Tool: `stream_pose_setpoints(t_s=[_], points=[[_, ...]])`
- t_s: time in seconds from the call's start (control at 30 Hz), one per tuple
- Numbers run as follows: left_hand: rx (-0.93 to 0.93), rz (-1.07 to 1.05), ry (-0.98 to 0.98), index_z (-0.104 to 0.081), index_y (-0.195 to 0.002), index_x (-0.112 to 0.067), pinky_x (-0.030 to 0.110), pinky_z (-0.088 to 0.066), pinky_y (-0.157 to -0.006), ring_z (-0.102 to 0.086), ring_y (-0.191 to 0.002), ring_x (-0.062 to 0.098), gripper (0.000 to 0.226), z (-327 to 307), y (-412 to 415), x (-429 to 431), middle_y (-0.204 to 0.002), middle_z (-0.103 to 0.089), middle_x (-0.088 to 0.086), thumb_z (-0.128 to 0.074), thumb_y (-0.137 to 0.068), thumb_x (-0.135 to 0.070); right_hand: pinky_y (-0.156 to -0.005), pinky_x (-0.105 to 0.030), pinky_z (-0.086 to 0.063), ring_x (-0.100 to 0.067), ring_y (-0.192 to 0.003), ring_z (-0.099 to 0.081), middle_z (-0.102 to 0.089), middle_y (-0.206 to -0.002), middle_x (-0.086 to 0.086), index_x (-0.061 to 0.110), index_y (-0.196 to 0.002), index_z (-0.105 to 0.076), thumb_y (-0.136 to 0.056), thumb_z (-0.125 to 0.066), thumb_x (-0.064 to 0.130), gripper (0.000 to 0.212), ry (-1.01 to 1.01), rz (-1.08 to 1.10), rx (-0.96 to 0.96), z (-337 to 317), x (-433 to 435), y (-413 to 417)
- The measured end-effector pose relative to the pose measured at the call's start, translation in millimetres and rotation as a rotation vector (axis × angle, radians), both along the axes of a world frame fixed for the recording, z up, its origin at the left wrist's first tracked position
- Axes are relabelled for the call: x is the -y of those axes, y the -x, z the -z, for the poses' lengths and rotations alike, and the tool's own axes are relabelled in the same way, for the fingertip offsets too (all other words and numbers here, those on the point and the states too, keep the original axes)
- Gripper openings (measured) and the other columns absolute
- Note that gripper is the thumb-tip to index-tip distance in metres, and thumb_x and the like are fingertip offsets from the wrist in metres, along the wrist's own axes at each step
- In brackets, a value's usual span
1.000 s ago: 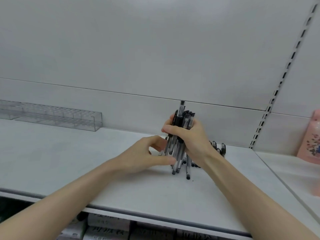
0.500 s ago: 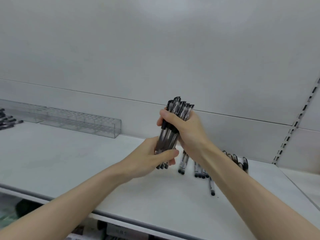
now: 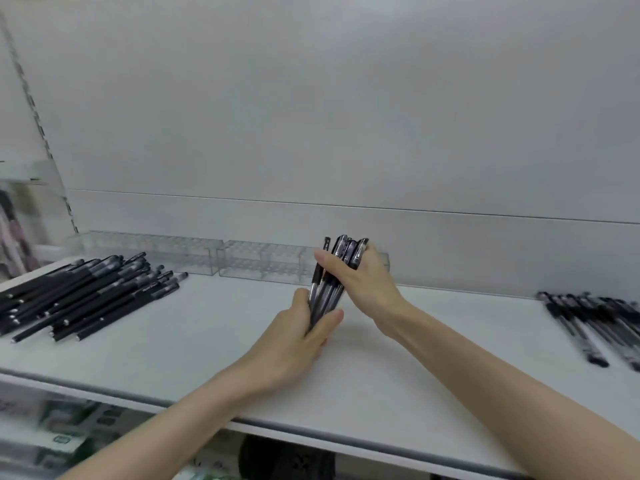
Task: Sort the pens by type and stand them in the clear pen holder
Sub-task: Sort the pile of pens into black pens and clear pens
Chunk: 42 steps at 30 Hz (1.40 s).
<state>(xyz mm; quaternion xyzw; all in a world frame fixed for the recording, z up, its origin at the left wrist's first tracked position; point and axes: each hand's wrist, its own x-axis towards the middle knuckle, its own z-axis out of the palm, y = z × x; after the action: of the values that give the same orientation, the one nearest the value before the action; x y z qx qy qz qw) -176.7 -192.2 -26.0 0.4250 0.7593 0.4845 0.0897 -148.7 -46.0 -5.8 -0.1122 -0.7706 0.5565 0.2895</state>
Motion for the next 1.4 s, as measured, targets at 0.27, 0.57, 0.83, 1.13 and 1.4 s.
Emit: stream_pose_setpoints(t_s=[0.27, 0.57, 0.83, 1.13, 1.4], points=[[-0.407, -0.087, 0.326, -0.037, -0.083, -0.022, 0.033, -0.03, -0.089, -0.042, -0.093, 0.018, 0.032, 2, 61, 35, -0.09, -0.046, -0.004, -0.039, -0.094, -0.052, -0.067, -0.032, -0.039, -0.014, -0.064, -0.043, -0.043, -0.072, -0.002, 0.015, -0.075, -0.045, -0.092, -0.051, 0.048, 0.038, -0.228, 0.097, 0.151, 12, 35, 45], [-0.362, 0.041, 0.457, -0.045, -0.109, -0.026, 0.025, -0.017, -0.093, -0.032, -0.115, 0.009, 0.044, 13, 95, 54, -0.118, -0.039, -0.011, -0.023, -0.093, -0.06, -0.095, -0.035, -0.033, -0.027, -0.112, -0.043, -0.052, -0.114, -0.008, 0.012, -0.113, -0.053, -0.094, -0.041, 0.054, 0.047, -0.66, 0.271, 0.547, 32, 44, 69], [-0.398, 0.129, 0.363, -0.034, -0.14, -0.036, 0.034, -0.026, -0.098, -0.042, -0.121, 0.014, 0.041, 7, 109, 50, -0.118, -0.052, -0.011, -0.029, -0.099, -0.04, -0.102, -0.037, -0.032, -0.027, -0.118, -0.042, -0.053, -0.123, -0.007, 0.017, -0.122, -0.056, -0.099, -0.04, 0.042, 0.038, -0.816, 0.146, 0.567, 29, 43, 54], [-0.554, 0.088, 0.343, -0.053, -0.126, -0.018, 0.035, -0.039, -0.1, -0.05, -0.119, 0.017, 0.039, -22, 111, 33, -0.127, -0.057, -0.001, -0.044, -0.096, -0.041, -0.095, -0.036, -0.039, -0.025, -0.119, -0.048, -0.056, -0.128, -0.005, 0.013, -0.123, -0.054, -0.098, -0.046, 0.036, 0.036, -0.909, 0.209, 0.491, 1, 26, 24], [-0.657, 0.091, 0.105, -0.06, -0.092, -0.022, 0.032, -0.046, -0.069, -0.056, -0.071, 0.011, 0.019, -74, 55, -26, -0.069, -0.055, -0.018, -0.048, -0.094, -0.036, -0.085, -0.04, -0.048, -0.023, -0.098, -0.06, -0.067, -0.104, -0.002, 0.015, -0.112, -0.06, -0.095, -0.05, 0.031, 0.025, -0.848, 0.409, 0.338, -49, -18, -54]])
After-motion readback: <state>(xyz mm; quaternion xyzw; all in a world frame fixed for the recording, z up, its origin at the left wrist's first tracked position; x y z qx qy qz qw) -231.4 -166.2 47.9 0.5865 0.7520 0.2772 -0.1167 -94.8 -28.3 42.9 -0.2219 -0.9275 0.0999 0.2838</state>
